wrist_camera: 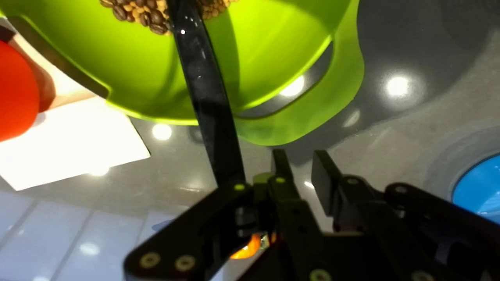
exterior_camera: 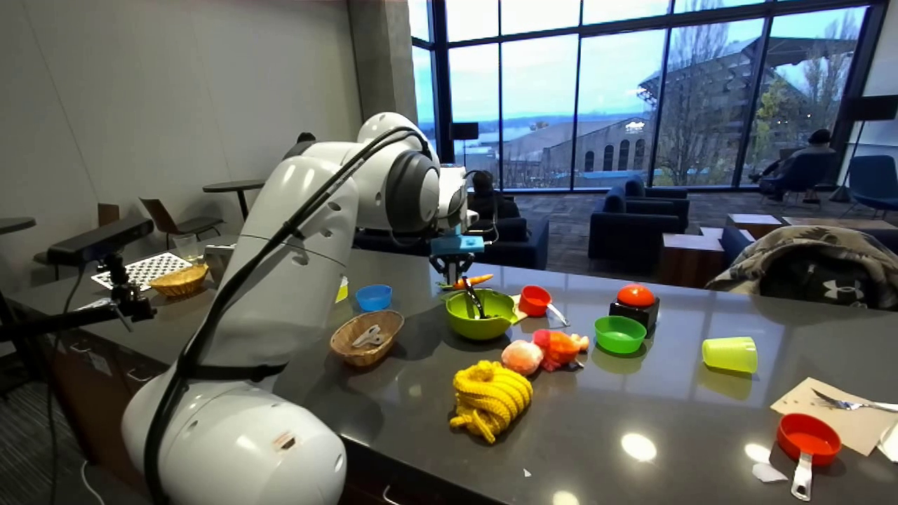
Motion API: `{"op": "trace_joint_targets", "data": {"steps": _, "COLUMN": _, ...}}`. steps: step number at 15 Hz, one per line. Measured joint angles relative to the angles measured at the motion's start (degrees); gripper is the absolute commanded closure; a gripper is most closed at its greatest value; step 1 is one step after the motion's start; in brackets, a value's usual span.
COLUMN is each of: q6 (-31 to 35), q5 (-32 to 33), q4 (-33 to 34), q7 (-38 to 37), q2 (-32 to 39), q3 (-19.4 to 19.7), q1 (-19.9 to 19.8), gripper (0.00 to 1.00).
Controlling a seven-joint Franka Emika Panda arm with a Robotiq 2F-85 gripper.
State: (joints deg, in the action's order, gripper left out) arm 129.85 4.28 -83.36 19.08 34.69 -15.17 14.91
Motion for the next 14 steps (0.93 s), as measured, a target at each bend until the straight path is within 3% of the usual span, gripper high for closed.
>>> {"op": "trace_joint_targets", "data": {"steps": 7, "q6": -0.84, "q5": 0.25, "q4": 1.39, "q7": 0.77, "q2": -0.08, "q3": -0.17, "q1": 0.1, "gripper": 0.02}}
{"op": "trace_joint_targets", "data": {"steps": 14, "q6": -2.22, "q5": 0.34, "q4": 3.16, "q7": 1.59, "q2": 0.68, "q3": 1.19, "q1": -0.15, "gripper": 0.0}}
